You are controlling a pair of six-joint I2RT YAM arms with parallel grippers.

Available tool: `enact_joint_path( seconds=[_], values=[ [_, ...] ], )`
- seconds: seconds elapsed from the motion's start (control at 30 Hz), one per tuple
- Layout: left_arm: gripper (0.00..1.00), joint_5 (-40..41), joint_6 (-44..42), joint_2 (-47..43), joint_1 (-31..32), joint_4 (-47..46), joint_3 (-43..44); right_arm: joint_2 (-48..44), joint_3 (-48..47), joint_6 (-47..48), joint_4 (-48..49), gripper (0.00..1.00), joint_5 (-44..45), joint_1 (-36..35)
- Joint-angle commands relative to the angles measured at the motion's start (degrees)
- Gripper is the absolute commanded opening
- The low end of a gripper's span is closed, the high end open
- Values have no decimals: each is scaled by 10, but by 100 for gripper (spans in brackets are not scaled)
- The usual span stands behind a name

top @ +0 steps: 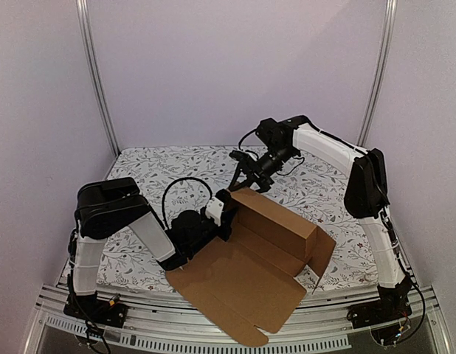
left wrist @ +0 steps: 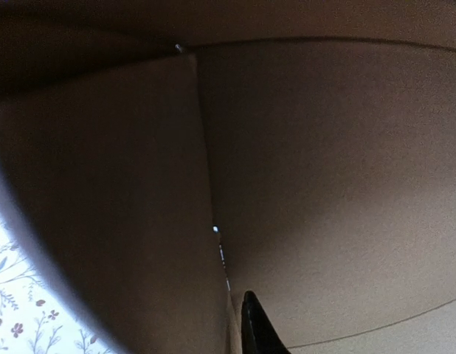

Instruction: Fold the paper box

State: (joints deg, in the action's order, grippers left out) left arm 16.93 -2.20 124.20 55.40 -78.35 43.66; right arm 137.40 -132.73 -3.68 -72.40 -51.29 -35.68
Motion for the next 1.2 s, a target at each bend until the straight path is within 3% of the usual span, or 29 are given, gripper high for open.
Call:
enact_joint_path(
  seconds=[0.0,0.07,0.17,0.37,0.53,0.73,0.93,1.17],
  values=[
    [14,5,-16,1,8,-13,0,24,24,20,-16,82,158,-5],
    [14,20,-11,2,8,-21,1,22,24,25,-19,81,167,-4],
    [27,23,-7,2,9,-34,-3,21,27,29,-24,81,171,-4],
    [23,28,-7,0,10,-47,-13,15,22,31,-22,81,159,-4],
    [38,26,3,-12,9,-90,-43,14,20,53,-31,81,180,-2],
    [43,-5,20,-57,5,-87,-79,6,7,55,-30,81,150,-2],
    [42,-12,20,-50,-2,-78,-67,8,2,57,-32,81,133,-2],
    [31,-22,15,-38,-8,-56,-40,3,-9,53,-24,87,80,-1]
  ],
)
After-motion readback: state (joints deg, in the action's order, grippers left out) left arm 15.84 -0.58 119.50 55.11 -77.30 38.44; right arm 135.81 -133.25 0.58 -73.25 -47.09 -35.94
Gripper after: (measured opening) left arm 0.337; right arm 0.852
